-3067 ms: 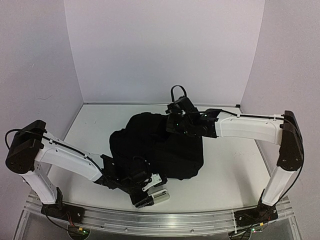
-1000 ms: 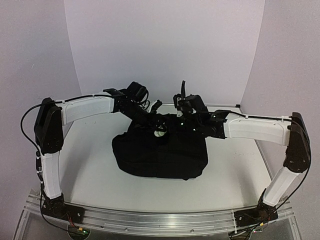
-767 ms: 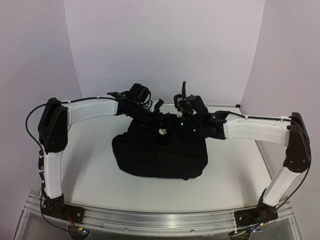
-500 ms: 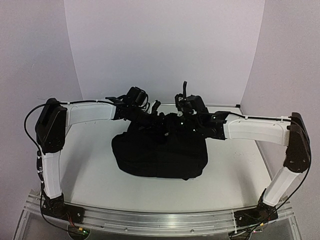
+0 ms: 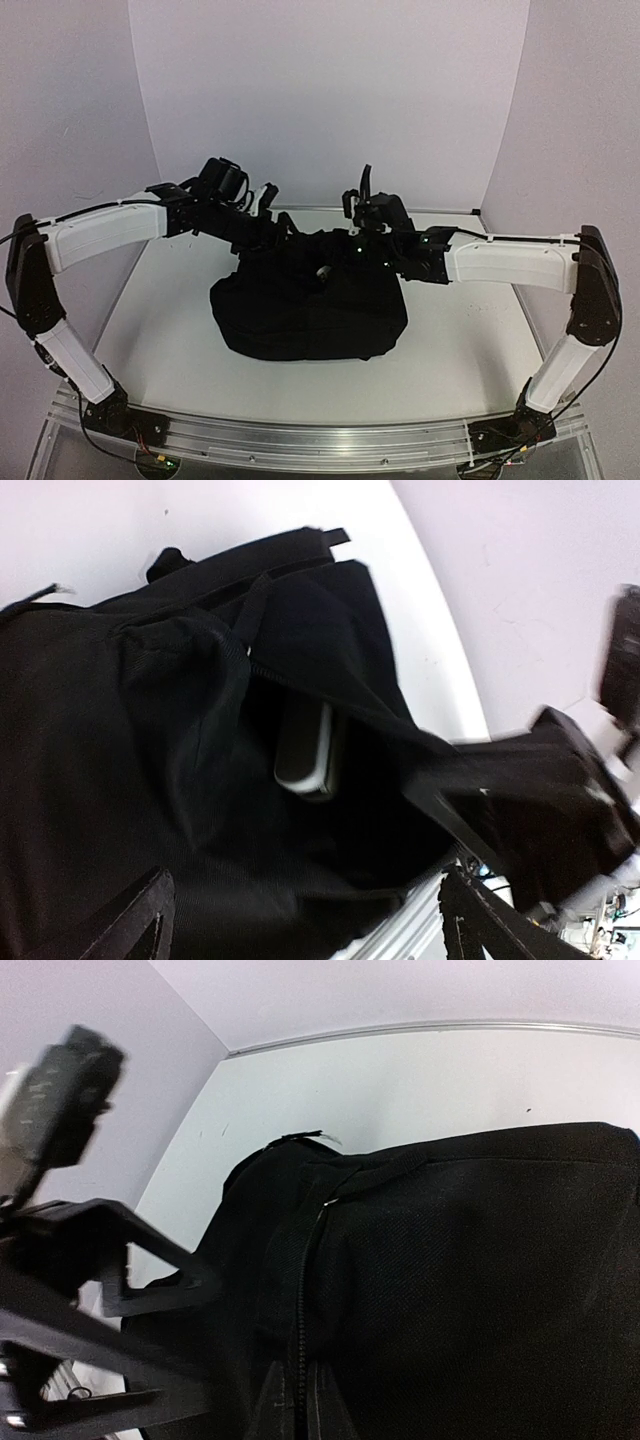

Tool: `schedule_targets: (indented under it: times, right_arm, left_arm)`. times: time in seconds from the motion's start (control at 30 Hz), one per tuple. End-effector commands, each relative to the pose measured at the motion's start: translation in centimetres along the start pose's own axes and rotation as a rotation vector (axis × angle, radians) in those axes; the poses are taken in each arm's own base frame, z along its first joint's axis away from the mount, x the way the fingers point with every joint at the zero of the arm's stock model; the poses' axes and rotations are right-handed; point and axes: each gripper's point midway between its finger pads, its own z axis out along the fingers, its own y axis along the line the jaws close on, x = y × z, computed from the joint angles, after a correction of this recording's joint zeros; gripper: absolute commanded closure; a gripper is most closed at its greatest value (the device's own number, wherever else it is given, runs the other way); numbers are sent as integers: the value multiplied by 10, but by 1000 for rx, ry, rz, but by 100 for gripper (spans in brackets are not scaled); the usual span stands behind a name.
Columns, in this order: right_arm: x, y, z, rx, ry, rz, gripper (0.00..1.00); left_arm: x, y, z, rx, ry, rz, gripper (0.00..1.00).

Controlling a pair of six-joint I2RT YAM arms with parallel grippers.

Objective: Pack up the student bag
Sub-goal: Place the stationery in the student bag, then adjust the student bag at the center of the board.

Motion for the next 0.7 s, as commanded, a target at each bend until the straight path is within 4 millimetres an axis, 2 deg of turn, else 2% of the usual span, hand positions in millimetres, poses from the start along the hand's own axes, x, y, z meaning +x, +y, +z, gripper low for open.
schedule_targets:
  times: [0.0,0.17,0.27,0.33,0.4,0.47,0.57,0.67]
  right_arm:
    - [-1,14,6,-51,-9,8,99]
    - [43,17,27,-58,95,-8,97]
    - [65,26,32,-84,151,-21,95]
    - [70,28,32,-86,164,-30,91]
    - [67,29,29,-78,162,-44,81]
    - [56,28,21,-54,143,-69,66]
    - [25,25,0,0,73,-107,46]
    - [-6,15,-15,52,18,-104,38]
  left_arm:
    - [-14,8,-33,39,-94,-56,8]
    - [-27,7,-36,74,-124,-69,8]
    - [-32,17,-35,56,-127,-77,8]
    - [-36,31,-37,22,-137,-92,7]
    - [-37,44,-40,-11,-139,-108,6]
    - [-38,56,-44,-31,-143,-125,4]
    - [-37,71,-51,-69,-145,-130,2]
    - [-34,92,-56,-122,-146,-151,1]
